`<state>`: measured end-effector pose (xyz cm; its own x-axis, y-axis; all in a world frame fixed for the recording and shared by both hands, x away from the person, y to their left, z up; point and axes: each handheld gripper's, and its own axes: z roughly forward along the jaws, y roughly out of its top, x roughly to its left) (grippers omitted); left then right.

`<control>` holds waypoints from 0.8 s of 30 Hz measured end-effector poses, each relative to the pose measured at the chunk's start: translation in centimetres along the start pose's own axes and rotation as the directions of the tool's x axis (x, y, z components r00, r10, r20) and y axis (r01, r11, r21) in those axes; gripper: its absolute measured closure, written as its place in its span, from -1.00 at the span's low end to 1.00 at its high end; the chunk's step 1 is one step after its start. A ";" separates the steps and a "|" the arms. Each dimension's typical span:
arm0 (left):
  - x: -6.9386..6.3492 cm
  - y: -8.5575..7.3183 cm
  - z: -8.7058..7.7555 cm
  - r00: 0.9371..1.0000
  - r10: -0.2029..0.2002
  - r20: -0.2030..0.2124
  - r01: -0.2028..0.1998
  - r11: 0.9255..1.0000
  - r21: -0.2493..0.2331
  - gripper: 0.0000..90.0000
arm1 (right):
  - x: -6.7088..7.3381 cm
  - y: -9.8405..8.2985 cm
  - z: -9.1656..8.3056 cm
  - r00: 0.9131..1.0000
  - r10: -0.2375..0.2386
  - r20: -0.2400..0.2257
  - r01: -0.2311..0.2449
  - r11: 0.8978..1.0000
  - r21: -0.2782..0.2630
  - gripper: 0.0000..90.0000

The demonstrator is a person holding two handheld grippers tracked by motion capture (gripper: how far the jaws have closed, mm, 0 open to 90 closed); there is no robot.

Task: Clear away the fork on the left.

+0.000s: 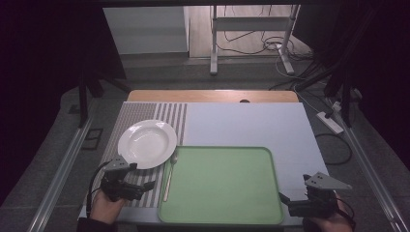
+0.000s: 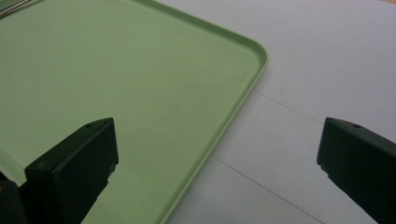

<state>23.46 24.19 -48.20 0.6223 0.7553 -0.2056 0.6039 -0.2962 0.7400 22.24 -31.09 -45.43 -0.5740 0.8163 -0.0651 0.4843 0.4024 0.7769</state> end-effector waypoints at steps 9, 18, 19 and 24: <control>0.1 -0.6 -0.5 0.999 -0.033 -0.007 0.033 0.999 -0.001 -1.00 | 0.0 0.0 0.0 1.000 -0.001 0.001 0.001 1.000 0.003 -1.00; 0.2 -1.3 -0.9 0.999 -0.049 -0.009 0.049 0.999 0.000 -1.00 | 0.0 0.0 0.0 1.000 -0.002 0.001 0.002 1.000 0.005 -1.00; 0.2 -1.4 -1.0 0.999 -0.051 -0.010 0.051 0.999 0.000 -1.00 | 0.0 0.0 0.1 1.000 -0.002 0.001 0.002 1.000 0.005 -1.00; 0.3 -1.9 -1.5 0.998 -0.062 -0.017 0.062 0.998 -0.006 -1.00 | 0.0 0.0 0.0 1.000 -0.001 0.001 0.001 1.000 0.005 -1.00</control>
<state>21.74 25.80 -48.73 0.5753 0.7819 -0.2403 0.6382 -0.2452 0.7298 22.27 -31.06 -45.45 -0.5736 0.8164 -0.0662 0.4872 0.4050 0.7737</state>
